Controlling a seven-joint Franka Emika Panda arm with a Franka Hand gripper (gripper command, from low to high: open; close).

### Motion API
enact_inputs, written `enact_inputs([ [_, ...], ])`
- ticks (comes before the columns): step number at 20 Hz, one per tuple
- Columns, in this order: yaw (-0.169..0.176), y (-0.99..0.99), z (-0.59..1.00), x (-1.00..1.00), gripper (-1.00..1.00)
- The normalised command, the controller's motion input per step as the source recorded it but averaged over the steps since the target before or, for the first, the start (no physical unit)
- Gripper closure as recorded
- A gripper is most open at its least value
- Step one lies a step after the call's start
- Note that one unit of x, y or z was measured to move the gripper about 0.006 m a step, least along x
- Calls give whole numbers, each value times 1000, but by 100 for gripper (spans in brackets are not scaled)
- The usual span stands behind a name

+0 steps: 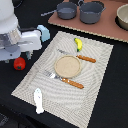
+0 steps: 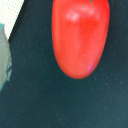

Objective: Interact with the objects in diverse but meaningful ways.

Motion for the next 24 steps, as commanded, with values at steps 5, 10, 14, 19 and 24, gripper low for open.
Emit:
enact_inputs([
  [5, 0, 0, -290, -180, -100],
  [10, -1, 0, -307, -153, -100],
  [14, 0, 3, -316, -161, -100],
  [19, 0, 34, -299, -135, 100],
  [24, 0, 77, -268, -114, 100],
])
